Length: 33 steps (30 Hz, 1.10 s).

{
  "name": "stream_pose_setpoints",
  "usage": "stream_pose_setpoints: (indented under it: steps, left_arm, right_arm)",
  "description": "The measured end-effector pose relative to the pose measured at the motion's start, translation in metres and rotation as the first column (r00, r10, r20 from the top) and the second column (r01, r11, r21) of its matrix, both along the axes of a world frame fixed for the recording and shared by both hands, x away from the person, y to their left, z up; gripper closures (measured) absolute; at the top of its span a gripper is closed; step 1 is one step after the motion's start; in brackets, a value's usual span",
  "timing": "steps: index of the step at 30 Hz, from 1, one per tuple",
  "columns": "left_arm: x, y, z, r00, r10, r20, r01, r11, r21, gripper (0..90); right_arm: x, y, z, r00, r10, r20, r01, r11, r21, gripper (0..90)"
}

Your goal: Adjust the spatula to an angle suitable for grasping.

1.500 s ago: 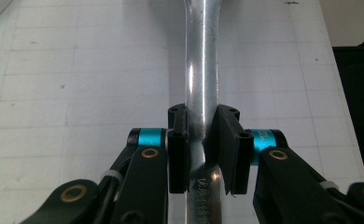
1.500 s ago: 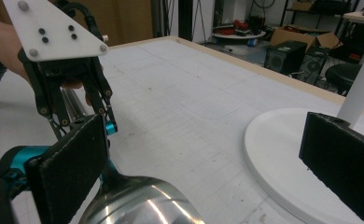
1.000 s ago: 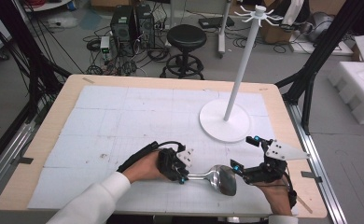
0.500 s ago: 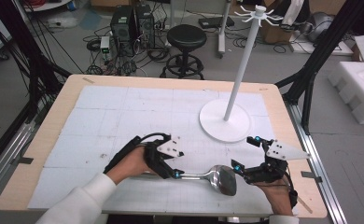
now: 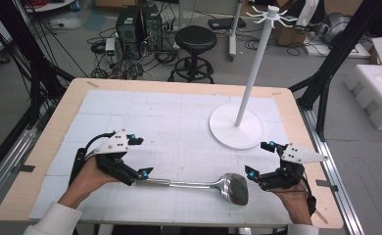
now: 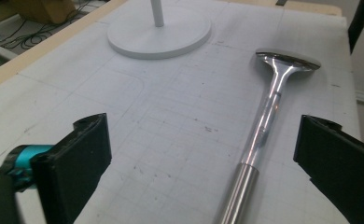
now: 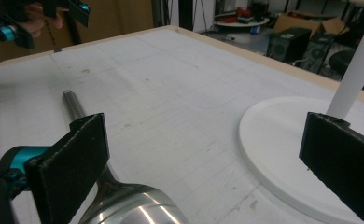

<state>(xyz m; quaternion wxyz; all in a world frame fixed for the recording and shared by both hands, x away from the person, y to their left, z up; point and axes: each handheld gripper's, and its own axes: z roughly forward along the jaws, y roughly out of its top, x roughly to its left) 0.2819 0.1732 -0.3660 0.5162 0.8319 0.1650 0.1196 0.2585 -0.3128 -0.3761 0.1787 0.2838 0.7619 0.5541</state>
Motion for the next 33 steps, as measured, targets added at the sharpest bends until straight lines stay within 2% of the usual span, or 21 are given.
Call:
stream_pose_setpoints:
  steps: [3,5,6,7,8,9,11,14,15,19,21,23,27,30,31,33]
  left_arm:
    - [-0.005,0.018,0.0,0.9998,0.0,0.02,0.001,0.999,-0.044,1.7]
    - [-0.007,0.024,0.0,0.9995,0.01,0.029,-0.008,0.9985,-0.053,1.7]
    - [-0.009,0.036,-0.001,0.9987,0.009,0.05,-0.005,0.9969,-0.078,1.7]
    - [-0.009,0.041,-0.002,0.9982,0.019,0.057,-0.014,0.9961,-0.087,1.7]
    - [-0.009,0.041,-0.002,0.9982,0.019,0.057,-0.014,0.9961,-0.087,1.7]
    - [-0.007,0.049,-0.001,0.9986,0.036,0.039,-0.033,0.9956,-0.088,1.7]
    - [-0.006,0.057,-0.002,0.9973,0.055,0.05,-0.049,0.9929,-0.108,1.7]
    - [-0.009,0.065,-0.01,0.9949,0.08,0.062,-0.069,0.9852,-0.157,1.7]
    - [-0.01,0.068,-0.014,0.9944,0.085,0.062,-0.075,0.9845,-0.159,1.7]
    - [-0.011,0.074,-0.022,0.9945,0.096,0.04,-0.087,0.9776,-0.192,1.7]
    - [-0.011,0.074,-0.022,0.9949,0.087,0.051,-0.076,0.9795,-0.187,1.7]
    - [-0.011,0.075,-0.022,0.9946,0.094,0.043,-0.085,0.9786,-0.188,1.8]
    - [-0.011,0.076,-0.023,0.9943,0.094,0.05,-0.084,0.9792,-0.185,1.7]
    - [-0.01,0.076,-0.024,0.9925,0.107,0.058,-0.094,0.9767,-0.193,1.7]
    - [-0.01,0.076,-0.024,0.9925,0.107,0.058,-0.094,0.9767,-0.193,1.7]
    - [-0.01,0.076,-0.025,0.9927,0.11,0.049,-0.098,0.9751,-0.199,1.7]
  right_arm:
    - [0.002,-0.001,0.002,0.9999,0.005,-0.009,-0.005,0.9999,0.01,0.3]
    - [0.003,0.0,0.002,0.9999,0.012,-0.011,-0.012,0.9998,0.015,0.4]
    - [0.005,0.003,0.003,0.9994,0.025,-0.022,-0.025,0.9997,-0.001,0.4]
    - [0.005,0.005,0.004,0.9992,0.03,-0.025,-0.03,0.9995,-0.008,0.4]
    - [0.005,0.005,0.004,0.9992,0.03,-0.025,-0.03,0.9995,-0.008,0.4]
    - [0.005,0.009,0.007,0.9988,0.044,-0.022,-0.045,0.9987,-0.026,0.3]
    - [0.005,0.013,0.01,0.9983,0.054,-0.022,-0.055,0.9979,-0.036,0.4]
    - [0.007,0.022,0.015,0.9963,0.079,-0.034,-0.081,0.9957,-0.046,0.4]
    - [0.008,0.025,0.016,0.9955,0.089,-0.032,-0.09,0.9946,-0.051,0.4]
    - [0.011,0.04,0.021,0.9922,0.117,-0.043,-0.12,0.99,-0.075,0.4]
    - [0.012,0.048,0.024,0.9898,0.133,-0.051,-0.138,0.9859,-0.095,0.4]
    - [0.013,0.055,0.026,0.9883,0.144,-0.049,-0.149,0.9835,-0.103,0.4]
    - [0.015,0.067,0.027,0.98,0.185,-0.073,-0.193,0.9733,-0.124,0.4]
    - [0.016,0.076,0.027,0.9739,0.214,-0.075,-0.223,0.9642,-0.143,0.4]
    - [0.016,0.076,0.027,0.9739,0.214,-0.075,-0.223,0.9642,-0.143,0.4]
    - [0.017,0.083,0.029,0.9677,0.237,-0.085,-0.248,0.9551,-0.162,0.4]
